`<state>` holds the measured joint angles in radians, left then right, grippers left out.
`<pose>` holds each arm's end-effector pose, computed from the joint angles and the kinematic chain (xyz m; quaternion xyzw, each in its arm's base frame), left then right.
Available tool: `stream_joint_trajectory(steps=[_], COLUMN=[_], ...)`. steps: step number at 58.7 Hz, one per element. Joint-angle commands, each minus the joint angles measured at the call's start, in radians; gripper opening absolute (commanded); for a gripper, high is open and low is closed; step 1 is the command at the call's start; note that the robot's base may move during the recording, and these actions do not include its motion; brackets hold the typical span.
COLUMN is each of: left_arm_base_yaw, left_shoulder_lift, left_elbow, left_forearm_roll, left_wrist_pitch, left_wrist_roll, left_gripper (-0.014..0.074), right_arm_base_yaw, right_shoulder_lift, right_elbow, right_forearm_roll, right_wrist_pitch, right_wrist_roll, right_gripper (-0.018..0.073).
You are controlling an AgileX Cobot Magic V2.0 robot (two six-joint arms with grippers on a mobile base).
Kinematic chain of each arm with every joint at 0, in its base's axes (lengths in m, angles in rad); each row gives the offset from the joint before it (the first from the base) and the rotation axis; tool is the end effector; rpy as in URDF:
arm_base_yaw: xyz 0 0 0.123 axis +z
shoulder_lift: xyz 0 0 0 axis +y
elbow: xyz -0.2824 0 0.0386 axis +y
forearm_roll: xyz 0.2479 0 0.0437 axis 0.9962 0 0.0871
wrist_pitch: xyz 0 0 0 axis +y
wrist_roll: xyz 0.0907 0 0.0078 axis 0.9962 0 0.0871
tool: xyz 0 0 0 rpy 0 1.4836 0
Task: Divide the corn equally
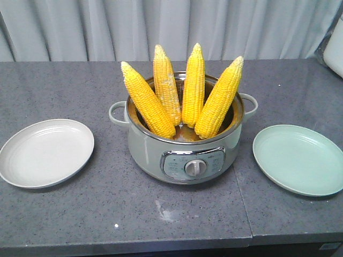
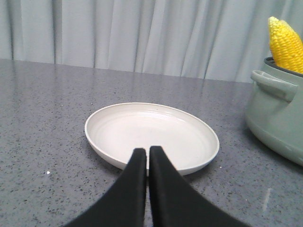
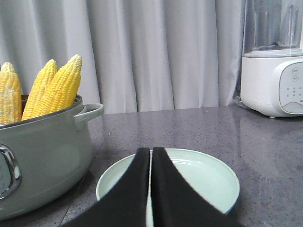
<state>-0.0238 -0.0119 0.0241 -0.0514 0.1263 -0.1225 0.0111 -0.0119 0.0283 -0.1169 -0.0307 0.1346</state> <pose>0.0565 -0.0019 0.1941 -0.0520 0.7231 -0.0702 0.6852 0.0563 0.0009 0.2069 0.0009 0.6704 0.0119 0.7419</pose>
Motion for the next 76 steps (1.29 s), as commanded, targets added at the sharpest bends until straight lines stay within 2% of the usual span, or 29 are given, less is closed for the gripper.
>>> stream_joint_trajectory(steps=[1,76], left_arm_base_yaw=[-0.001,-0.001], left_shoulder_lift=[0.006,0.006], left_elbow=[-0.023,-0.023], left_forearm_roll=[-0.001,-0.001], left_wrist_pitch=[-0.074,-0.074], left_wrist_roll=[-0.008,-0.008], left_gripper=[-0.0006,-0.0006], right_arm_base_yaw=[-0.004,-0.004], right_shoulder_lift=[-0.007,-0.007], right_elbow=[0.018,0.018], right_forearm_roll=[-0.009,-0.009], right_wrist_pitch=[-0.073,-0.074], right_wrist_roll=[-0.001,-0.001], right_gripper=[-0.0002,-0.0002])
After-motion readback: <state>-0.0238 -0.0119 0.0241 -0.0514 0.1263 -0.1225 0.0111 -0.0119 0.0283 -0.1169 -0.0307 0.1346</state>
